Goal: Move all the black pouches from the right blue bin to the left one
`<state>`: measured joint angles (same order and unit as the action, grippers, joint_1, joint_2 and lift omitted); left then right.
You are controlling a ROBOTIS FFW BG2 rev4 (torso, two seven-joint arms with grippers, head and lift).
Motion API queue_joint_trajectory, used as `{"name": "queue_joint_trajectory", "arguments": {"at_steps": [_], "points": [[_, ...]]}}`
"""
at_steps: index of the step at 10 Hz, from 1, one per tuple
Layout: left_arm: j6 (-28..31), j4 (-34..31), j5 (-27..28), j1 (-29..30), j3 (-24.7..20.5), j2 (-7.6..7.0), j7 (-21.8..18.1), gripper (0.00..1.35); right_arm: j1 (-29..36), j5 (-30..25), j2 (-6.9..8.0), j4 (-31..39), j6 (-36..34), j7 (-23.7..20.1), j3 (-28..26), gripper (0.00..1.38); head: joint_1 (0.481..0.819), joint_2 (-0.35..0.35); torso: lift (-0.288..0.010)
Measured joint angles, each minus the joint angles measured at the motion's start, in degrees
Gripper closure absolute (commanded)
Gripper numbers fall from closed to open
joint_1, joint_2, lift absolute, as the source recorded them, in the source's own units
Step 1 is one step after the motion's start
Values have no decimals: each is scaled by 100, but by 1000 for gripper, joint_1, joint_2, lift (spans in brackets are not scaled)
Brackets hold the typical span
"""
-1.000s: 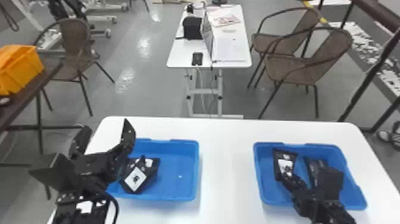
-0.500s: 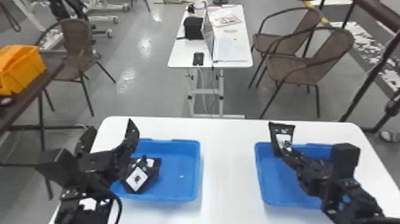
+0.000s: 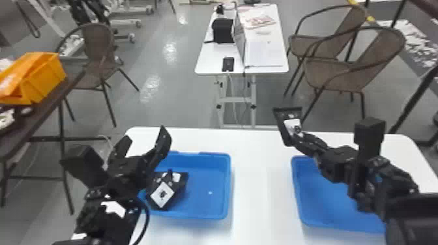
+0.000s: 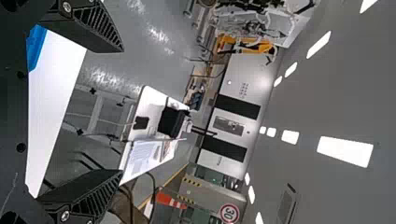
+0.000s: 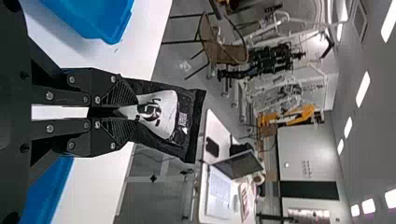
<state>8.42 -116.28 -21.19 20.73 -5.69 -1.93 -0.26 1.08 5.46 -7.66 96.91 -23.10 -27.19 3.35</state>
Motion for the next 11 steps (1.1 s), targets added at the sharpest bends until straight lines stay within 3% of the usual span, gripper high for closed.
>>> {"name": "queue_joint_trajectory", "arguments": {"at_steps": [2,3,6,8,11], "points": [[388,-16,-479,-161,26,-205,-53,99,-633,143,-90,-372,6,-412,603,1067,695,179,10],[551,-17,-554,-233,22,-228,-136,99,-925,182,-20,-629,49,-691,815,1067,695,201,10],[1068,-17,-577,-475,-113,-103,-580,99,-1539,305,230,-1178,133,-1312,1233,1067,695,255,10],[1528,-16,-804,-658,-213,-90,-872,99,-1787,582,270,-1413,139,-1593,1464,1067,695,267,10],[2126,25,-1602,-921,-339,-102,-1120,99,-1990,861,268,-1628,145,-1701,1771,1067,695,273,10]]}}
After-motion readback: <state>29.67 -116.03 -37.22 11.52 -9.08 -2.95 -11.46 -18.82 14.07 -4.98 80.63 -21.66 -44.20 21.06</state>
